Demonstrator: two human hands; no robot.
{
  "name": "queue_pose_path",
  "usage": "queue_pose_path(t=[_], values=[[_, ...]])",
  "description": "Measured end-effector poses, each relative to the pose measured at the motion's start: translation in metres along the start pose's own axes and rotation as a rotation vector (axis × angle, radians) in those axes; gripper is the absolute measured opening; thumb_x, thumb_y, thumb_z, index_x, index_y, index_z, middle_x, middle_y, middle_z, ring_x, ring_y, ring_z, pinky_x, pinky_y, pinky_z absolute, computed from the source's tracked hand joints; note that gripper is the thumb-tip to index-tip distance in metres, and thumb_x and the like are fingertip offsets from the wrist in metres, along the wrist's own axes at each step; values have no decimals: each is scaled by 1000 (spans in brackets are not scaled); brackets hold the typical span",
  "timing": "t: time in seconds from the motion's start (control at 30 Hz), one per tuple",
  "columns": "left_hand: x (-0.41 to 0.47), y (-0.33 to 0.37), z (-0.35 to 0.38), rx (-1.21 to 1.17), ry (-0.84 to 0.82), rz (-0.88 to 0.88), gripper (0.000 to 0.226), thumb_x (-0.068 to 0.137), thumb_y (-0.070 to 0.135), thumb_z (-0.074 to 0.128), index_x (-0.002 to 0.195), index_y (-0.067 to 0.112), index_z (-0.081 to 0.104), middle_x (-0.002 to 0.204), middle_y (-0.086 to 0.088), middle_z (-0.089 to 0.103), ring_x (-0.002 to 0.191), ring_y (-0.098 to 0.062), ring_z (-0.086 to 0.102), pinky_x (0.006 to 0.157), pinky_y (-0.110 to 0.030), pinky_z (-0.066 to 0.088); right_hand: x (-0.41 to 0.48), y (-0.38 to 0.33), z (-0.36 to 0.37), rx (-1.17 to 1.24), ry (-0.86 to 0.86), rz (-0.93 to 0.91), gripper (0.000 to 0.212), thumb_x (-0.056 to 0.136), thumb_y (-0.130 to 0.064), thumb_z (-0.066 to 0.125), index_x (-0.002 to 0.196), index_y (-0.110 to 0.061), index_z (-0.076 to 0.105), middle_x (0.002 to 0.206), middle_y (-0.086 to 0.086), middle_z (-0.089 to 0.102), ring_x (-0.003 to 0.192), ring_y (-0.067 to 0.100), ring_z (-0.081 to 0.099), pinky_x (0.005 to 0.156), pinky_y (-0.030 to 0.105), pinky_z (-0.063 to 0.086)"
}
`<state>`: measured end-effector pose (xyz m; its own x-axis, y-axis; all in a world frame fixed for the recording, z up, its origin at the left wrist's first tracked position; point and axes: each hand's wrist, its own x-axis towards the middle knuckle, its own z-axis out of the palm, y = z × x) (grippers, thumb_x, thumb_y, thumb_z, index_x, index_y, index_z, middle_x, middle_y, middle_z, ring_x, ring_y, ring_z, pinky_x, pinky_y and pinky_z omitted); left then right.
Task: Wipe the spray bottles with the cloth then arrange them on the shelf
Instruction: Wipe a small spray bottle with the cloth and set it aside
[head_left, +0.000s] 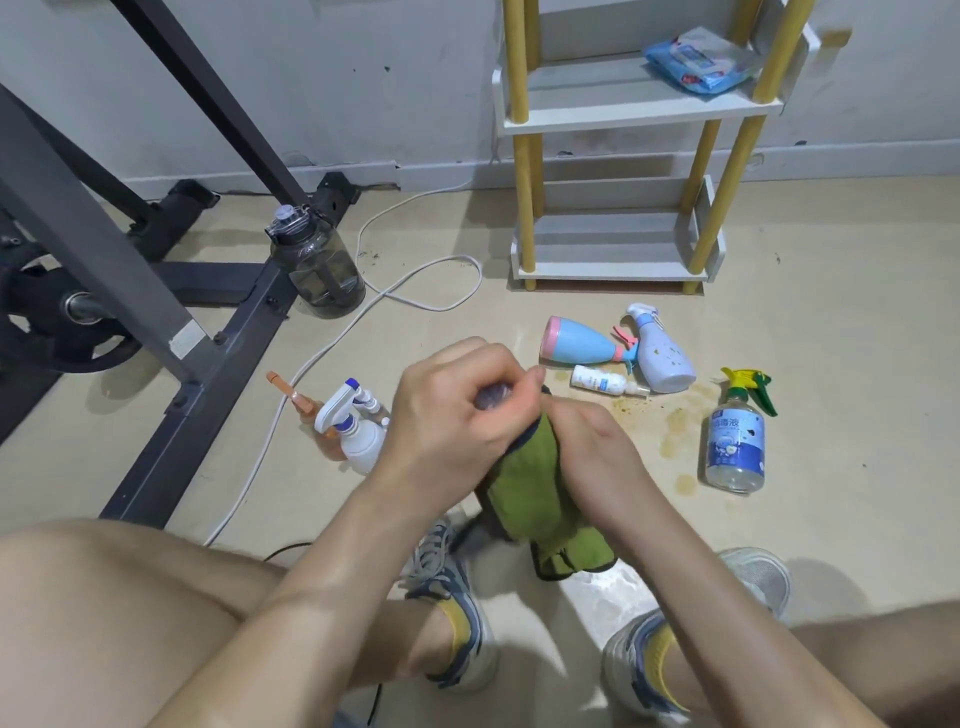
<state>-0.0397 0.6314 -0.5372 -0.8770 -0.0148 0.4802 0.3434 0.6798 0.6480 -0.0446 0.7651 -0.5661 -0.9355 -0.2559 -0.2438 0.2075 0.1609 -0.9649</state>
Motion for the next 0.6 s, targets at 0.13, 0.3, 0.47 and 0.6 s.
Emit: queue_pose_path(t=[0.13, 0.3, 0.47, 0.6], values=[[2, 2, 2, 142, -68, -77, 34, 87, 34, 56, 62, 11, 54, 51, 3, 44, 55, -18, 42, 52, -28, 33, -1, -8, -5, -128, -69, 48, 55, 104, -35, 33, 68, -1, 56, 65, 5, 57, 64, 18, 51, 66, 38, 44], [17, -11, -2, 158, -488, -822, 44, 91, 30, 46, 51, 12, 47, 42, -3, 56, 34, -13, 41, 43, -23, 27, -10, 16, 14, -946, 379, -439, 38, 99, -38, 31, 65, -22, 31, 47, -2, 39, 44, 28, 41, 46, 29, 21], [9, -15, 0, 44, -410, -476, 37, 97, 34, 54, 67, 12, 54, 53, 1, 52, 58, -18, 48, 59, -32, 39, 7, 15, 9, -560, 101, -143, 49, 103, -43, 21, 66, -16, 40, 59, 2, 46, 62, 29, 45, 61, 39, 39], [11, -14, -17, -465, -679, -488, 7, 94, 14, 64, 90, 17, 59, 82, 2, 62, 72, -8, 55, 69, -20, 45, 10, 2, -10, -88, -37, 174, 44, 103, -38, 37, 69, -13, 49, 64, 7, 45, 61, 20, 43, 60, 33, 35]])
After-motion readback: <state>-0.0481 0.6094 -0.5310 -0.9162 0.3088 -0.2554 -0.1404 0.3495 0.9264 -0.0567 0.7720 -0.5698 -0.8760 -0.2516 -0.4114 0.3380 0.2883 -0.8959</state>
